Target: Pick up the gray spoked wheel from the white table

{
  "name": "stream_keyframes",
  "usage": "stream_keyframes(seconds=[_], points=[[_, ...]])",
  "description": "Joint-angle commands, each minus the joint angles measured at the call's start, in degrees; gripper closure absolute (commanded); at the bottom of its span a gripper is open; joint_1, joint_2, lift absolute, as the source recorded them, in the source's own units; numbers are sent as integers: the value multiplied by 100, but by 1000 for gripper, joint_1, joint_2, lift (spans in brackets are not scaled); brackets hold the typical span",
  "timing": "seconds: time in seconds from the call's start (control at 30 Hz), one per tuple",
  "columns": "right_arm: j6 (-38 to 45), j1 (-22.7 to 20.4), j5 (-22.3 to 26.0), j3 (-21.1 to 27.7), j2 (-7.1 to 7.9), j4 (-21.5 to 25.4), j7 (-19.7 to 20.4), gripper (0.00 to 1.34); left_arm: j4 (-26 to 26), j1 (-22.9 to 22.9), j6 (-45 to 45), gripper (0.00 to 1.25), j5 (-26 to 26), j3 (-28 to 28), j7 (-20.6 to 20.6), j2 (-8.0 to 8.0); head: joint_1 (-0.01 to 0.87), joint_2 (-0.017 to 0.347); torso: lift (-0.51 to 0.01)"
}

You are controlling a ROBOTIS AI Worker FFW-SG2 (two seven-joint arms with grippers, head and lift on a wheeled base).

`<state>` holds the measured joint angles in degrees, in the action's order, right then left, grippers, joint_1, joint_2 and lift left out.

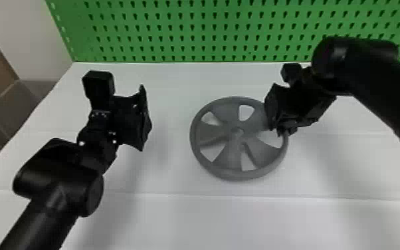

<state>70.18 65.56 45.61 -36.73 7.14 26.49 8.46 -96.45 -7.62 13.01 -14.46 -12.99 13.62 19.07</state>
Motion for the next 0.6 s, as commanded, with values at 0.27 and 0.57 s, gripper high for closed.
stream_keyframes(seconds=[0.27, 0.57], points=[[241, -457, -1089, 1968, 139, 1394, -2, 1115, -137, 129, 0, 378, -30, 165, 0, 0, 779, 95, -90], [224, -887, -1493, 2460, 157, 2677, -2, 1115, -269, 270, 0, 378, -83, 314, 0, -9, 779, 95, -90]])
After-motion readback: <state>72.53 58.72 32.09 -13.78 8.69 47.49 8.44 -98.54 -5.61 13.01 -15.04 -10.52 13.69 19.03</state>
